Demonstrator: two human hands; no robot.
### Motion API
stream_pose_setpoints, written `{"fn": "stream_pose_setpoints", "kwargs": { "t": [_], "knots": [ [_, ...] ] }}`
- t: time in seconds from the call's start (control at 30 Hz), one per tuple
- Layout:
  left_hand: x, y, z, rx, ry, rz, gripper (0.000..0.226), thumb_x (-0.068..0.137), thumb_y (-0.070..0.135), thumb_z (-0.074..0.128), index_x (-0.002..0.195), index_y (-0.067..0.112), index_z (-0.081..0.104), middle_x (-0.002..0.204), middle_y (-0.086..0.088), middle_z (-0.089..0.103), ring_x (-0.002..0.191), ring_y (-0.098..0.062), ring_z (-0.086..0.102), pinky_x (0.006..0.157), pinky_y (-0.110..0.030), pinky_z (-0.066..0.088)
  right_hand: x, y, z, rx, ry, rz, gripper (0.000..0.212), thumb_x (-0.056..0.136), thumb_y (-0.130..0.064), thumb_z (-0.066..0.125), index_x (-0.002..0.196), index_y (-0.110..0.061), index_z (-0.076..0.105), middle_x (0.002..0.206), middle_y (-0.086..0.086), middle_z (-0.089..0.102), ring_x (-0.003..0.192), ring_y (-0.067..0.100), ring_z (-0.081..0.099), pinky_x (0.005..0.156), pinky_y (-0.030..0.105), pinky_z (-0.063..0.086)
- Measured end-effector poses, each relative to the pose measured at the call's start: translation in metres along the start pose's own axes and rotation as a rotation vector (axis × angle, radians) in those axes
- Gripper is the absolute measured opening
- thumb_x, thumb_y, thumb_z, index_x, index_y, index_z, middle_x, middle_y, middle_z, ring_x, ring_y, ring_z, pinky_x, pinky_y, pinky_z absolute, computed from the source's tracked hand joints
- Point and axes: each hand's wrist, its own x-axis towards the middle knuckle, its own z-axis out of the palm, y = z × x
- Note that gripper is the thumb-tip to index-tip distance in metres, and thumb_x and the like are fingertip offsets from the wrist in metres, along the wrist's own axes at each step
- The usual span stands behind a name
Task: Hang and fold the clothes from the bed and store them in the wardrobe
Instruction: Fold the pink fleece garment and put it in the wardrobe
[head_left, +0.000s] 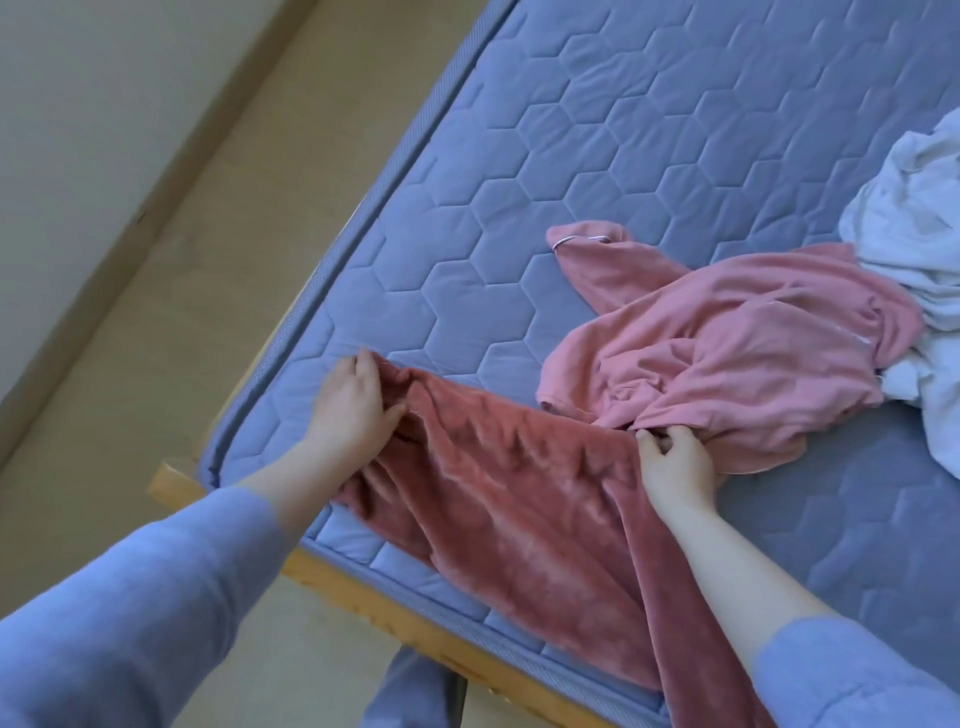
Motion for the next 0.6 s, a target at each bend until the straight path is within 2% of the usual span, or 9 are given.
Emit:
{"fn": "stream_pose_setpoints", "kwargs": {
  "t": [0.1,0.17,0.27,0.33,0.47,0.6],
  "knots": [
    [-0.009,0.032,-0.007,0.144,0.003,0.148,0.075,0.085,0.039,0.066,0.139,-0.002,0.034,0.141,-0.02,0.039,0.132,-0.035,0.036,0.111,-0.038,0.028,-0.014,0.003,-0.013,0.056,0.036,-0.059,0.017,0.094,-0.017,0.058,0.104,-0.004,0.064,0.099,0.016,0.071,0.098,0.036,0.062,0.085,0.04,0.044],
    [-0.022,0.059,-0.007,0.046,-0.059,0.252,0.074,0.087,0.036,0.065,0.143,0.0,0.033,0.145,-0.018,0.039,0.133,-0.032,0.037,0.11,-0.034,0.025,-0.023,0.011,-0.027,0.111,0.062,-0.052,0.018,0.095,-0.013,0.056,0.109,-0.005,0.064,0.099,0.014,0.07,0.098,0.034,0.061,0.088,0.039,0.044],
    [-0.049,0.102,0.001,-0.136,-0.174,0.301,0.062,0.089,0.032,0.063,0.14,0.005,0.041,0.139,-0.014,0.046,0.128,-0.03,0.045,0.104,-0.032,0.033,-0.036,0.033,-0.051,0.169,0.083,0.008,0.019,0.095,-0.01,0.055,0.111,-0.007,0.065,0.102,0.013,0.069,0.098,0.031,0.062,0.084,0.032,0.043],
    [-0.068,0.131,0.009,-0.203,-0.223,0.31,0.049,0.088,0.029,0.063,0.131,0.009,0.051,0.13,-0.009,0.053,0.118,-0.027,0.053,0.099,-0.033,0.041,-0.044,0.056,-0.069,0.162,0.114,0.037,0.018,0.095,-0.009,0.056,0.109,-0.006,0.066,0.102,0.014,0.07,0.097,0.031,0.063,0.082,0.031,0.042],
    [-0.101,0.186,0.033,-0.23,-0.268,0.413,0.017,0.087,0.022,0.06,0.099,0.009,0.062,0.1,-0.004,0.06,0.093,-0.021,0.057,0.085,-0.036,0.046,-0.062,0.115,-0.103,0.172,0.192,0.138,0.015,0.092,-0.008,0.06,0.104,-0.006,0.069,0.099,0.015,0.072,0.093,0.031,0.065,0.08,0.032,0.044],
    [-0.131,0.235,0.06,-0.191,-0.335,0.514,0.015,0.092,0.023,0.055,0.088,0.009,0.061,0.088,-0.003,0.057,0.082,-0.021,0.056,0.078,-0.037,0.047,-0.086,0.178,-0.123,0.179,0.194,0.202,0.008,0.087,-0.005,0.066,0.091,-0.009,0.071,0.087,0.011,0.073,0.085,0.03,0.067,0.078,0.035,0.047]
  ]
}}
